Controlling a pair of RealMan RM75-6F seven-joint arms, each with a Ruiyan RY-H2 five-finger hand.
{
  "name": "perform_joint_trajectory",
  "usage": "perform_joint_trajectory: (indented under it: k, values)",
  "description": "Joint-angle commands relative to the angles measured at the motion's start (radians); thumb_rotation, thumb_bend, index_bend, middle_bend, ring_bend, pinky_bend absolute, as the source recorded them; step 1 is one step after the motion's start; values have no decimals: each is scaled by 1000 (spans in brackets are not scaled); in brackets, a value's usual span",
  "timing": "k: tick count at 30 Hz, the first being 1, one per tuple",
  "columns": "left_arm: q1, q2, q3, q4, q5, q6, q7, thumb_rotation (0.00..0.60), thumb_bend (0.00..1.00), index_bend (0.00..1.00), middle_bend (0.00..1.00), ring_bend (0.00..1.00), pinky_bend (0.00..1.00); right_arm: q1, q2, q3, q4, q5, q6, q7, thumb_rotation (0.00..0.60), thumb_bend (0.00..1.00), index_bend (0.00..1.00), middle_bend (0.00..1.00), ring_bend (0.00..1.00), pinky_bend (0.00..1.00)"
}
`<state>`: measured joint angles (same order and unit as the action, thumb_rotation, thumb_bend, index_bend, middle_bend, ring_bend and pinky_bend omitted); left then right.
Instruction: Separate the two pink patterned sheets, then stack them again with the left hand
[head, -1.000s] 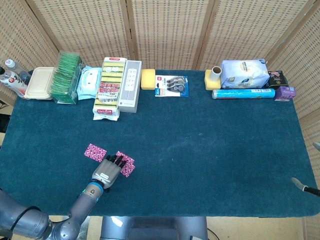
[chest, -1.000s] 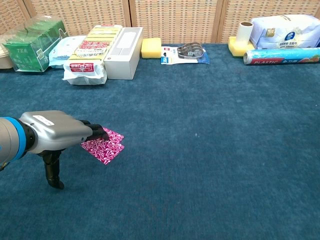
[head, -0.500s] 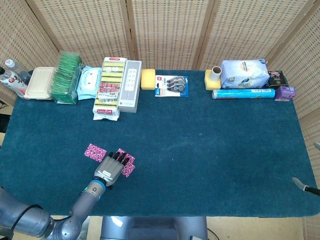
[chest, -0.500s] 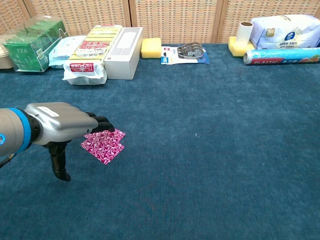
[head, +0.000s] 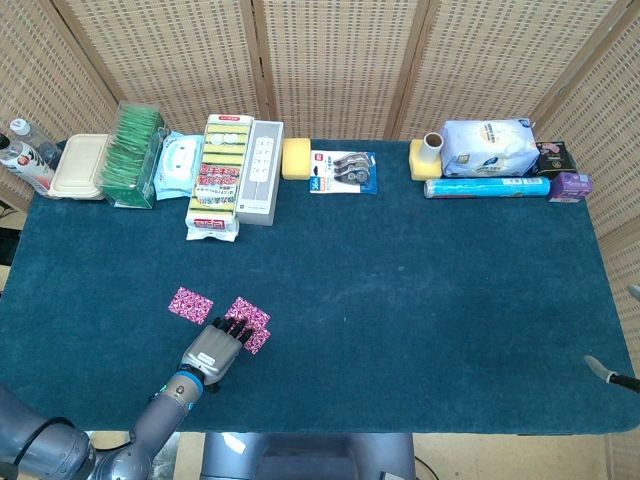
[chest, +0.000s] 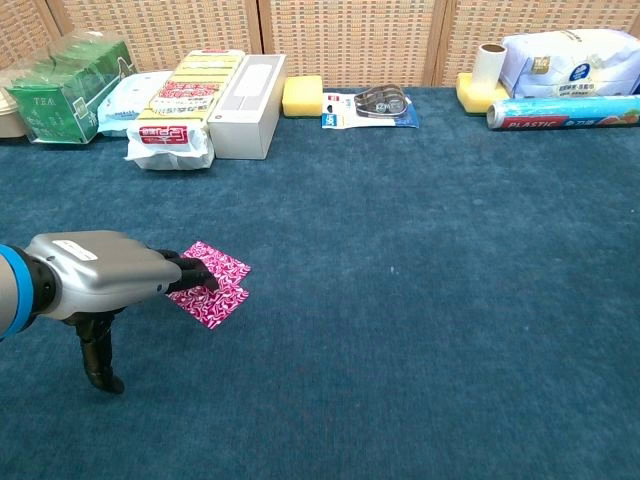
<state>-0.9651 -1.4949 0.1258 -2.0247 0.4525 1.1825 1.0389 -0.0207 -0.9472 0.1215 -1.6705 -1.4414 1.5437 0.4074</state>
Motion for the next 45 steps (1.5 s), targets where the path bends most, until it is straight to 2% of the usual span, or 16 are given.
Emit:
perform_joint_trajectory:
  k: [1,28,42,45]
  values:
    - [-8,-8,-10,13,-20,-6,-1,600,113,0,0,0,101,2,1,0,-1,1,-4,0,600,0,114,0,0,25]
    - [-109,-58,-95,115,-222,-8,58,600,114,0,0,0,101,3,1,1,-1,5,-8,-4,600,0,114,0,0,25]
    - [-122,-41,-122,173,-270,-29,32,600,113,0,0,0,101,3,2,1,0,6,-9,-1,600,0,114,0,0,25]
    - [-115,-21,-130,165,-250,-49,3,600,113,0,0,0,101,3,2,2,1,7,-9,-1,600,0,114,0,0,25]
